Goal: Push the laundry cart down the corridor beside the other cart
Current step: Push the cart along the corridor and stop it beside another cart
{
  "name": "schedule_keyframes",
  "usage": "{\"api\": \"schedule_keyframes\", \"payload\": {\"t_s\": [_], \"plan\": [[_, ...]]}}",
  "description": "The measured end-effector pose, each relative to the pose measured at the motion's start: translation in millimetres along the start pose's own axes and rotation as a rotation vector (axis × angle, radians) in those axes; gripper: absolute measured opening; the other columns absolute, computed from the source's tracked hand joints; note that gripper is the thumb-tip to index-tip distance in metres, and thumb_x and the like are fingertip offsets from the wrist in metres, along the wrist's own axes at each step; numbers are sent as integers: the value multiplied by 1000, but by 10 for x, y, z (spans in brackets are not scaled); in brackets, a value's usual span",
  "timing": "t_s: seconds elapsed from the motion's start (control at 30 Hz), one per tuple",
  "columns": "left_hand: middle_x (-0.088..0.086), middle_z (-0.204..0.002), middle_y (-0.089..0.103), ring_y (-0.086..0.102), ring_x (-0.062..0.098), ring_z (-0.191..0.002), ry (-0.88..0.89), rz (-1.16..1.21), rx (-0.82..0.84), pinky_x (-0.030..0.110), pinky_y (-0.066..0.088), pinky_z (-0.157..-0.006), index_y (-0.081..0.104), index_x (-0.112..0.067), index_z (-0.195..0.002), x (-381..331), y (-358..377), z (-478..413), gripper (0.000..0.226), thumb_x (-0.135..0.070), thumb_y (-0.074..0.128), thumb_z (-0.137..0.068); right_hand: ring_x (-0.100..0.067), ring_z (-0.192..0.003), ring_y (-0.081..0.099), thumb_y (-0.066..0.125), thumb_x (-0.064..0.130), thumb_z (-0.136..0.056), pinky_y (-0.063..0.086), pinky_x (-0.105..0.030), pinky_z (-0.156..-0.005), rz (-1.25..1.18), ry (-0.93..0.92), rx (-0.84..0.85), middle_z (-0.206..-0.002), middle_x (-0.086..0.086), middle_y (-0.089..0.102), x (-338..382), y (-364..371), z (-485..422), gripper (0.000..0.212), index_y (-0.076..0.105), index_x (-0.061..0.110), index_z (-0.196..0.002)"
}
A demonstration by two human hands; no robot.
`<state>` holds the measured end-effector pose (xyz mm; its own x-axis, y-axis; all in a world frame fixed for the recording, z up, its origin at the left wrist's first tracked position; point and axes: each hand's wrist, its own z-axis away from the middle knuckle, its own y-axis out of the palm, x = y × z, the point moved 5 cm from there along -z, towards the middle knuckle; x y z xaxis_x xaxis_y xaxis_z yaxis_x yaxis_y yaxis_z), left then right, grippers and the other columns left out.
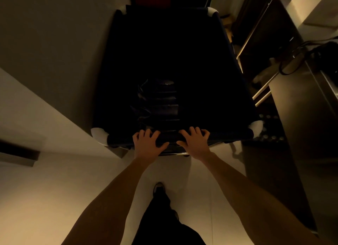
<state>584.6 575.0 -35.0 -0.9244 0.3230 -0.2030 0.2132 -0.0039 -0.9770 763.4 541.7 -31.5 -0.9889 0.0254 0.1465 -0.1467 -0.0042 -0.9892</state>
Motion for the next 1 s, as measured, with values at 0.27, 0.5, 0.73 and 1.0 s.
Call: {"api": "schedule_keyframes", "payload": {"t_s": [0.27,0.5,0.73,1.0], "plan": [[9,-112,58,48,31,-109,-8,-11,112,45,29,-97,57,-24,-119,93,45,-495,59,-68,45,-81,-34,-91,55,28,58,-82,37,-56,-82,13,19,14,-95,-14,60,-71,0,-456,56,61,23,-109],[11,-105,61,51,33,-104,10,14,109,45,28,-93,61,-22,-112,155,44,-888,74,-72,24,-73,-35,-106,48,23,62,-84,28,-54,-91,19,44,76,-112,-17,56,-129,-16,-853,63,55,23,-121],[13,-109,60,49,34,-106,33,28,105,44,24,-93,61,-21,-114,212,45,-1192,75,-71,22,-73,-33,-116,40,44,52,-90,22,-51,-96,51,43,116,-124,-16,50,-163,-29,-1140,48,47,25,-129],[14,-97,64,57,35,-94,41,21,98,49,41,-86,66,-20,-102,268,44,-1572,66,-69,32,-74,-34,-113,43,47,52,-89,25,-52,-95,47,45,100,-119,-17,52,-214,-44,-1502,47,50,23,-126]]}}
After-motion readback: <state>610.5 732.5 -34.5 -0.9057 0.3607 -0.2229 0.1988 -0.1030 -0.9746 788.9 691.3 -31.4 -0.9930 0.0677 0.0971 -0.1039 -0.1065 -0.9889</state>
